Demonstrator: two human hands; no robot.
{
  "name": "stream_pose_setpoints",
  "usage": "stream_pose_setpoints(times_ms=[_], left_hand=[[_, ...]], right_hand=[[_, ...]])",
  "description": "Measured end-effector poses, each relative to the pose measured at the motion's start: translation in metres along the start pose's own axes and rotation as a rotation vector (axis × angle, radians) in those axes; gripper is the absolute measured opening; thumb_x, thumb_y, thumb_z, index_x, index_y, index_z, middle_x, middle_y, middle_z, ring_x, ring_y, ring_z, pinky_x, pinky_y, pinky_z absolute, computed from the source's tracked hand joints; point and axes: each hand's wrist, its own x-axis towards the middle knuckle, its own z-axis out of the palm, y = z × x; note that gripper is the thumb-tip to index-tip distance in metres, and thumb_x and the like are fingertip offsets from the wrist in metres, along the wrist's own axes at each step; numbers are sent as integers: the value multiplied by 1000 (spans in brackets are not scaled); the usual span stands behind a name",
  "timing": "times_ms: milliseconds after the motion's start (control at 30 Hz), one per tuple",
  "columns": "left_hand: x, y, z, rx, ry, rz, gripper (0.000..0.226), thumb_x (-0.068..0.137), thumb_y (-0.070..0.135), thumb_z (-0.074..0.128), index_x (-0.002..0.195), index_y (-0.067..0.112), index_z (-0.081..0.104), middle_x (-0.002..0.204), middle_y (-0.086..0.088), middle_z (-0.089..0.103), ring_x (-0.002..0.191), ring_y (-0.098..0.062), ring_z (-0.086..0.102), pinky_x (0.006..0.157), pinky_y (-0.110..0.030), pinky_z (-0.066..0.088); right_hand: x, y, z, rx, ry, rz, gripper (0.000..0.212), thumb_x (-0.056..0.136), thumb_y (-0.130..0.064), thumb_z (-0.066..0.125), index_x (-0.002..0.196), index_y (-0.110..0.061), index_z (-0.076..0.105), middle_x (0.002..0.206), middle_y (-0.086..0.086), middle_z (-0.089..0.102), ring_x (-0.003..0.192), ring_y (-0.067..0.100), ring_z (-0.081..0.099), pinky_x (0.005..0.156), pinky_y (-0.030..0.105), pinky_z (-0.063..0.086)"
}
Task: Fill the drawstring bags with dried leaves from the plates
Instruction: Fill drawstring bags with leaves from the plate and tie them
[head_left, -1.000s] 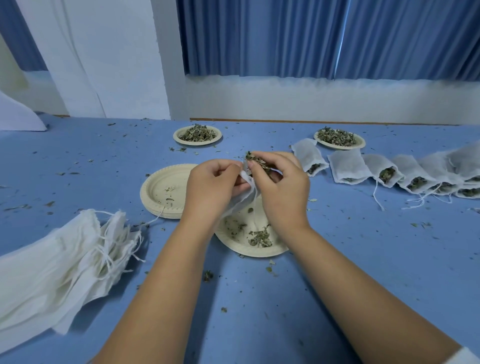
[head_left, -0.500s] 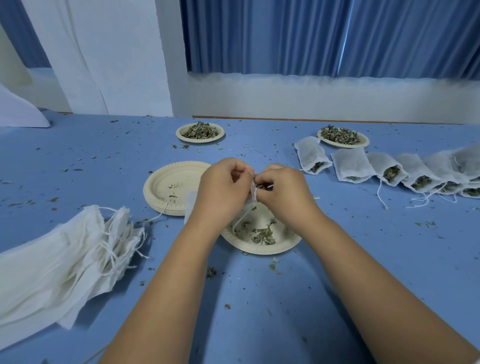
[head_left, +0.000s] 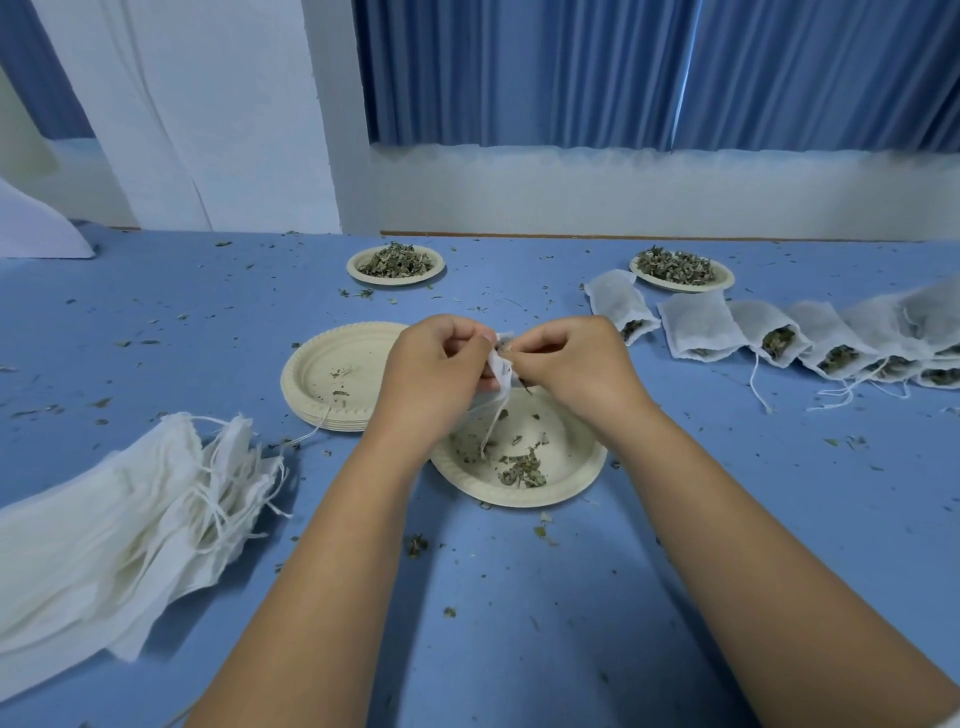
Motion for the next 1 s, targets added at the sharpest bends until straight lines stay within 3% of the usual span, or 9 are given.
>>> stream_pose_setpoints(times_ms=[133,233,300,400,567,667,767,900,1000], left_hand=[[0,1,-1,20,28,21,14,94,16,61,83,17,69,81,-7,73,82,-30,73,78,-45,61],[-1,0,-1,51,23,46,11,94,15,61,85,16,68,83,-10,73,84,-29,72,80,-48,60],[-1,0,0,57,10,60,12,94,16,60,85,16,67,85,-11,73,86,-28,72,82,-48,59],[0,0,-1,6,-10,47,14,95,15,60,83,18,67,82,-9,73,81,-26,73,77,-46,61],[2,0,-3,-159,-62,-13,19,95,10,59,80,16,69,71,-8,66,62,-21,62,72,-40,55],[1,2,-4,-221,-89,-31,16,96,9,58,84,12,68,73,-6,67,61,-16,65,61,-29,57],[0,4,-5,-193,-114,-19,17,97,9,58,83,14,67,75,-7,68,67,-18,67,60,-24,57],[-4,7,-4,-48,-142,58,15,96,12,59,84,16,67,75,-3,67,65,-14,65,59,-23,54],[-8,6,2,181,-167,200,14,95,15,58,85,17,66,73,4,66,69,-12,63,64,-25,51]], right_hand=[[1,-3,-6,71,-182,23,8,82,-14,75,88,-17,79,84,0,76,86,12,72,88,30,56],[1,-4,-10,216,-237,100,18,90,-13,65,82,-21,79,93,10,76,94,17,71,95,33,54],[1,-3,-7,277,-188,96,18,91,-10,65,82,-19,78,89,8,76,90,18,72,86,27,57],[-3,-2,-1,333,-112,65,7,85,-6,71,84,-11,77,78,4,76,68,7,70,63,14,53],[1,2,2,282,13,96,11,74,-22,83,79,-21,72,68,-10,62,61,3,57,59,13,45],[4,4,2,324,-94,289,27,78,-31,80,96,-17,65,90,-3,67,76,6,65,66,22,53],[2,3,3,418,-253,331,15,90,-20,68,96,-6,68,88,8,74,76,14,73,64,24,58],[-1,2,8,284,-173,202,16,86,-12,70,74,-4,63,63,6,64,56,12,64,57,23,57],[-1,2,12,-35,-45,128,25,84,4,58,66,-13,53,57,-2,52,43,4,51,39,12,39]])
